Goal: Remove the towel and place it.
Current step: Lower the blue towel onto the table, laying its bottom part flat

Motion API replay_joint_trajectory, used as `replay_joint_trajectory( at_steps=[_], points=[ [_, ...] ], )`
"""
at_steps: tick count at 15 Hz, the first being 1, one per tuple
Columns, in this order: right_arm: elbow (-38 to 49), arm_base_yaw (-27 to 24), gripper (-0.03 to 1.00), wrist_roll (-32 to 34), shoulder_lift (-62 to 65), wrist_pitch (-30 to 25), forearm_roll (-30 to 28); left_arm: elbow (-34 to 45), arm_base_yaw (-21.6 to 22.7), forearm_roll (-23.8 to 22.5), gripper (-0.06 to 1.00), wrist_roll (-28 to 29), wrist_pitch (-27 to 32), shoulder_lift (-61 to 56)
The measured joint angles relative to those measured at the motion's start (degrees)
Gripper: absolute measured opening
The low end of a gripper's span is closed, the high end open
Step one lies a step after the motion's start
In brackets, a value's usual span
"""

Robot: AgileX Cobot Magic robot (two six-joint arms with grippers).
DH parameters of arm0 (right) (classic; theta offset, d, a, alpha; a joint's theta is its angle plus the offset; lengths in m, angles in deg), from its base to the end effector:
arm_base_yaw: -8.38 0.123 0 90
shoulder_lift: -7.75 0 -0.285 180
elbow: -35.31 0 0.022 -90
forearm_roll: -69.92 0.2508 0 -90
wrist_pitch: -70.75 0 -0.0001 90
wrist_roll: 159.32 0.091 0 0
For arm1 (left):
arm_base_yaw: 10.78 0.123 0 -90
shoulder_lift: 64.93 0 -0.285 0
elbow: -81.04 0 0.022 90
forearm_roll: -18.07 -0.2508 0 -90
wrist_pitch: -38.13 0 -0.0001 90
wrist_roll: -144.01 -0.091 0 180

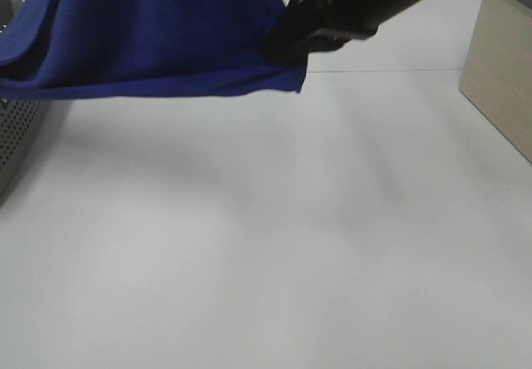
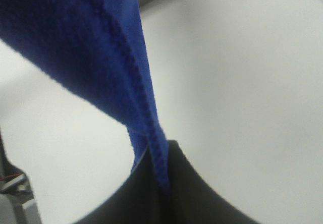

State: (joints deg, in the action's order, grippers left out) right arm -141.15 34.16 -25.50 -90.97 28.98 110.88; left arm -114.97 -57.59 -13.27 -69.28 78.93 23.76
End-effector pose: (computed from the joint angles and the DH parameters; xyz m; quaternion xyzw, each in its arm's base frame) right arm 0.2974 0.1878 0.3138 -0.3809 0.8246 0.2463 0.3382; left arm 0.2328 -0.2028 0.4755 0.5748 0.5686 0.1957 0.5550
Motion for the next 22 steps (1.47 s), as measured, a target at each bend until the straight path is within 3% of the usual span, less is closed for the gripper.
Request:
replay_joint_trajectory(
  at_steps=[1, 2, 4, 6, 8, 11, 17, 19, 22],
  points=[
    [-4.01, 0.00, 0.02, 6.99, 0.57, -1.38, -6.99, 0.00, 0.46, -0.06, 0.00, 1.03, -1.32, 0.00],
    [-10.89, 0.00, 0.02, 14.50, 0.80, -4.24, -17.53, 0.00, 2.52, -0.06, 0.00, 4.24, -7.16, 0.00],
    [-19.77, 0.00, 0.02, 20.80, 0.80, -6.42, -26.99, 0.00, 5.27, -0.11, 0.00, 6.13, -14.95, 0.06],
    [-27.33, 0.00, 0.02, 22.98, 0.86, -7.10, -33.46, 0.00, 8.54, -0.11, 0.00, 6.36, -24.64, 0.11],
    [-33.06, 0.00, 0.02, 23.72, 0.86, -7.05, -36.27, 0.00, 12.66, -0.11, 0.00, 6.53, -33.06, 0.86],
    [-36.04, 0.00, 0.02, 23.78, 0.34, -4.87, -39.25, 0.00, 16.16, -0.11, 0.00, 6.53, -38.96, 3.38],
    [-36.21, 0.00, 0.02, 23.84, -2.81, 12.66, -45.21, 0.00, 21.83, 0.00, 0.00, 6.53, -58.73, 10.77],
    [-36.21, 0.00, 0.02, 25.38, -6.36, 18.96, -49.16, 0.00, 24.52, 3.09, 0.00, 6.47, -64.40, 14.55],
    [-36.21, -0.69, 0.02, 27.27, -8.71, 25.04, -51.22, -2.69, 25.78, 6.02, 0.00, 5.90, -65.15, 17.19]
  ],
)
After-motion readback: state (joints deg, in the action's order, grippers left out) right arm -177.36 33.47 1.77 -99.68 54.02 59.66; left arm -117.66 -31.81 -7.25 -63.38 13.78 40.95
